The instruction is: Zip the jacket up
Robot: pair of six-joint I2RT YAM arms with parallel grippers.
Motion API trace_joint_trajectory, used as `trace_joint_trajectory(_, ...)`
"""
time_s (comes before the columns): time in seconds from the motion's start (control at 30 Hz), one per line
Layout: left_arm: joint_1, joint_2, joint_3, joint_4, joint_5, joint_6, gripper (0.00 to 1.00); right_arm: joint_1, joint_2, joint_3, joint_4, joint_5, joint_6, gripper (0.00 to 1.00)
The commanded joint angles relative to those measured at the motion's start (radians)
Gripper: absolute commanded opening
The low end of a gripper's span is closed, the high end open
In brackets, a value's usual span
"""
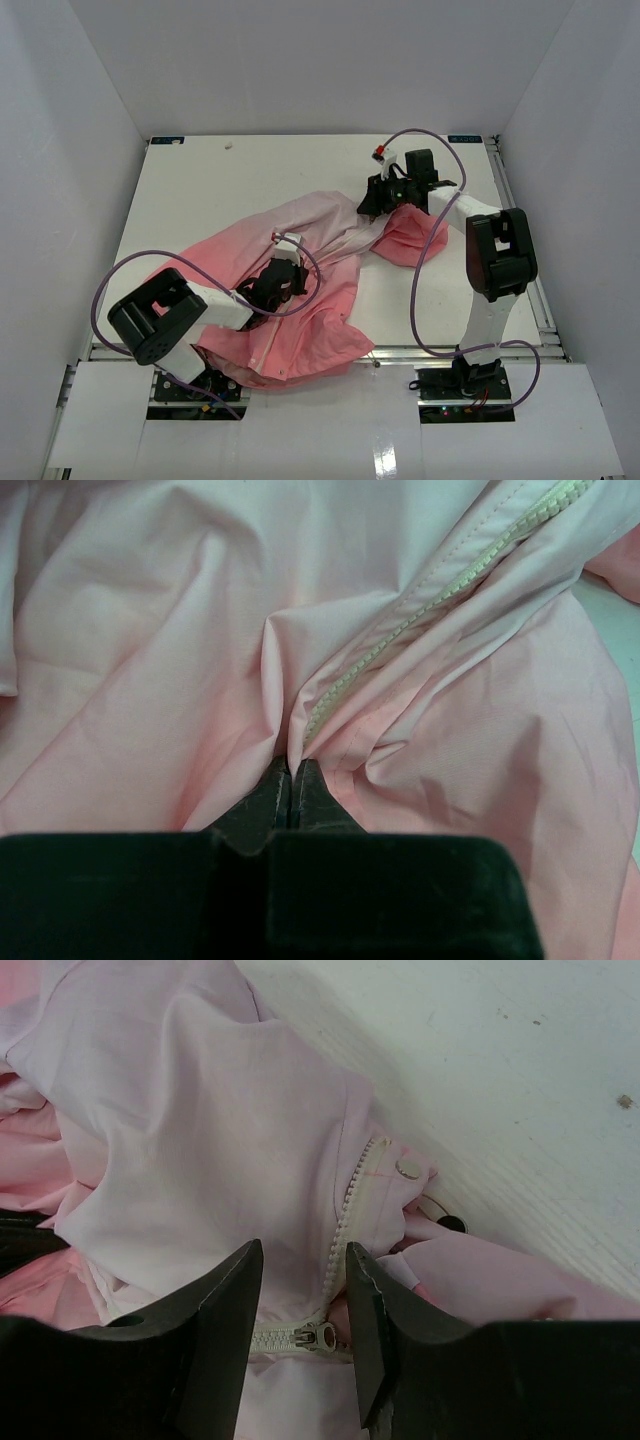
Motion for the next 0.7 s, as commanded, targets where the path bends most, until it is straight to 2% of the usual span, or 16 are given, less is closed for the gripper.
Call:
trace_joint_trajectory(0.0, 0.005, 0.006, -0.017, -0.036, -0.016, 0.016, 0.0, -0.008, -0.028, 0.002, -0.04, -0.022, -0.028, 0.46)
trace_joint_trajectory(0.47, 0.004, 0.002, -0.015, -0.04, -0.009, 0.018, 0.0, -0.024, -0.109, -0.004, -0.051, 0.019, -0.026, 0.48)
trace_joint_trajectory(0.67, 0.003, 0.0, -0.017, -0.039, -0.006, 0.018, 0.0, -0.033, -0.073, 0.033, -0.14, 0.015, -0.065, 0.48)
